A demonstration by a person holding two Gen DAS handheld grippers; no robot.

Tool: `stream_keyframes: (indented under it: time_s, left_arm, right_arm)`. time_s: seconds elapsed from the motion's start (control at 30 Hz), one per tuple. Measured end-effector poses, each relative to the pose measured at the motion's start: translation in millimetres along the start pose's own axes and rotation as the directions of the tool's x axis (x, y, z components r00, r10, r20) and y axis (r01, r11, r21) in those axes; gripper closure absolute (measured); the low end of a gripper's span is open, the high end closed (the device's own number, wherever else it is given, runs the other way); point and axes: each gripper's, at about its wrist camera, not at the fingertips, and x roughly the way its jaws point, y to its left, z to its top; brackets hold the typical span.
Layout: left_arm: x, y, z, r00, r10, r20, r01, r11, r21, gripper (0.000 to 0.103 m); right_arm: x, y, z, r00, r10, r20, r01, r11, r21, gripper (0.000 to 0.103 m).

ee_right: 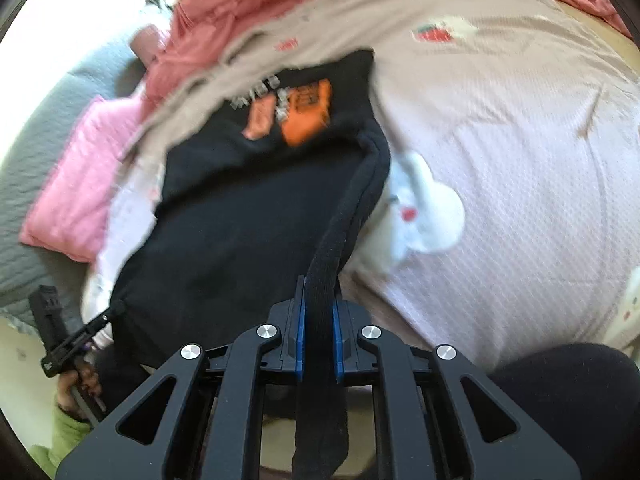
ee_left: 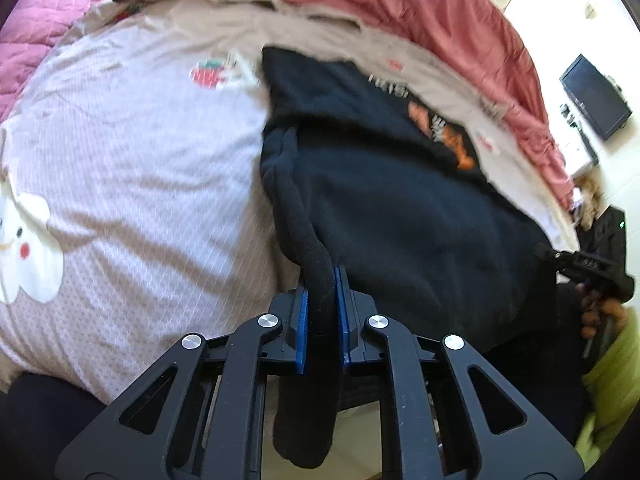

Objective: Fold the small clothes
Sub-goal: 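Lift the hem with both grippers and fold it toward the collar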

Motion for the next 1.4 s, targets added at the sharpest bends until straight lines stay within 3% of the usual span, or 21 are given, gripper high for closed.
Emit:
stream_keyframes:
  time_s: [0.23, 0.5, 0.73, 0.93, 1.1, 1.17, 1.3, 1.37, 1.4]
  left_arm:
    - [-14, -1, 34, 0.996, -0.047, 0.071, 0.050, 0.998, -0.041, 0.096]
    - [-2, 3, 74, 0.995, -0.003, 0.104, 0.011, 0.997, -0.075, 0.096]
    - [24, 13, 113, 0.991, 0.060, 0.119, -0.045, 0.991, -0.126, 0.096]
    - [62, 21, 131, 0.986, 0.139, 0.089, -0.126, 0.983, -0.135, 0.096]
    - [90, 30, 133, 0.983, 0.177, 0.054, -0.168, 0.975, -0.145, 0.095]
    - [99, 31, 134, 0.981, 0.190, 0.047, -0.182, 0.973, -0.145, 0.094]
    - [106, 30, 134, 0.978, 0.205, 0.046, -0.196, 0.970, -0.144, 0.092]
    - [98, 28, 132, 0.977, 0.206, 0.063, -0.195, 0.970, -0.149, 0.087]
    - [92, 25, 131, 0.976, 0.203, 0.076, -0.190, 0.970, -0.150, 0.079]
  right_arm:
    - [-13, 3, 25, 0.989, 0.069, 0.131, -0.065, 0.997, -0.036, 0.094]
    - [-3, 1, 62, 0.979, 0.073, 0.192, -0.066, 0.997, -0.042, 0.094]
    - [20, 6, 111, 0.973, 0.025, 0.230, -0.010, 0.998, -0.066, 0.094]
    - [65, -9, 143, 0.977, -0.013, 0.213, 0.019, 0.999, -0.028, 0.094]
    - [96, -31, 142, 0.987, -0.068, 0.144, 0.072, 0.997, -0.018, 0.092]
    - [99, -40, 142, 0.987, -0.076, 0.139, 0.077, 0.997, 0.002, 0.084]
    - [104, -43, 142, 0.989, -0.069, 0.128, 0.070, 0.998, -0.004, 0.082]
    - [102, -38, 143, 0.988, -0.074, 0.132, 0.079, 0.996, -0.030, 0.080]
    - [99, -36, 144, 0.988, -0.069, 0.136, 0.074, 0.997, -0.035, 0.078]
